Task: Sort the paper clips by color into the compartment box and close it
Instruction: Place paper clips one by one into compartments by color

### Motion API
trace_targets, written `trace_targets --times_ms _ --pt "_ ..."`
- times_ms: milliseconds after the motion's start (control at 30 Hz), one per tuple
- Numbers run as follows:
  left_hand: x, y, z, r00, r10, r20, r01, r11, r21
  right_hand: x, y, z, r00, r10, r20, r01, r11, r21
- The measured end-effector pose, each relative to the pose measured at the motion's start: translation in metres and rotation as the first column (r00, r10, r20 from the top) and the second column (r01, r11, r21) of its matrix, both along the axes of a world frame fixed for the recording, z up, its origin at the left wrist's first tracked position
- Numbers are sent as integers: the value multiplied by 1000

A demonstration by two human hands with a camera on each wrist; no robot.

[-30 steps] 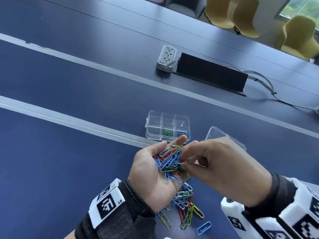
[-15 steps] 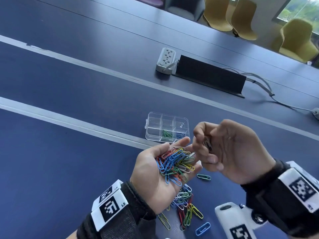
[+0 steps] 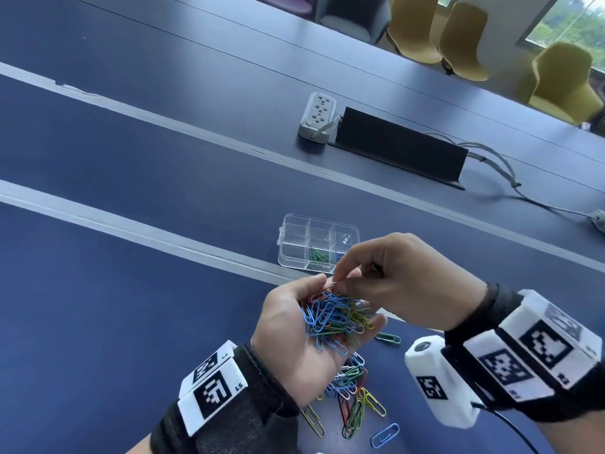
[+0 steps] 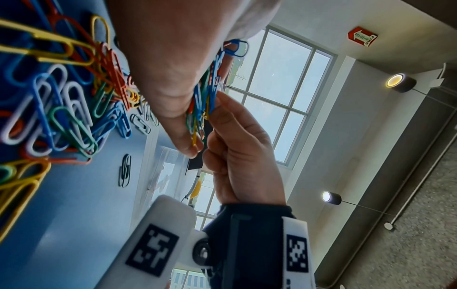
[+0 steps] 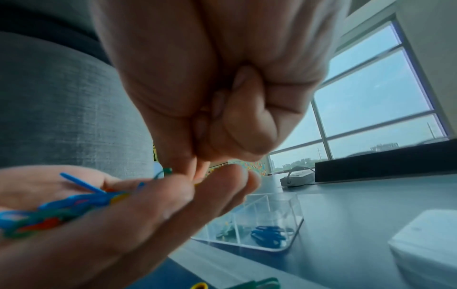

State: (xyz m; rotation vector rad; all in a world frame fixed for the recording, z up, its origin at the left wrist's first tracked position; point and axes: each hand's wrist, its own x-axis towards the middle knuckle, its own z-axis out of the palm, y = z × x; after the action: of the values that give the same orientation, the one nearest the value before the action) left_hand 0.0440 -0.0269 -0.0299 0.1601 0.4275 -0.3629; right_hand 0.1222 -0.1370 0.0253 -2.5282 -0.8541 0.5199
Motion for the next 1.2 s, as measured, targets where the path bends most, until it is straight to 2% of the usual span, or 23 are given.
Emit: trace_targets --times_ms 133,300,400,600,733,900,1200 --pt "1 1 -1 1000 12 19 -12 1000 1 7 3 5 983 -98 -157 116 987 111" --pt "2 -1 -4 1000 -6 5 6 1000 -6 25 20 9 964 -213 -159 209 977 -40" --pt "1 -2 -3 1000 -15 9 15 1000 -6 33 36 11 979 -158 -131 140 981 -138" --pt "3 -1 -7 1000 7 -14 -6 1000 26 36 75 17 997 60 53 -42 956 -291" --pt "4 0 -7 999 16 -36 -14 999 36 32 87 13 985 126 116 -78 932 -354" --pt "3 0 -10 999 8 -37 -7 1000 19 32 87 13 989 111 102 -70 938 -338" --pt "3 4 -4 1000 0 -7 -1 1000 -15 22 54 39 990 75 122 -50 979 -198"
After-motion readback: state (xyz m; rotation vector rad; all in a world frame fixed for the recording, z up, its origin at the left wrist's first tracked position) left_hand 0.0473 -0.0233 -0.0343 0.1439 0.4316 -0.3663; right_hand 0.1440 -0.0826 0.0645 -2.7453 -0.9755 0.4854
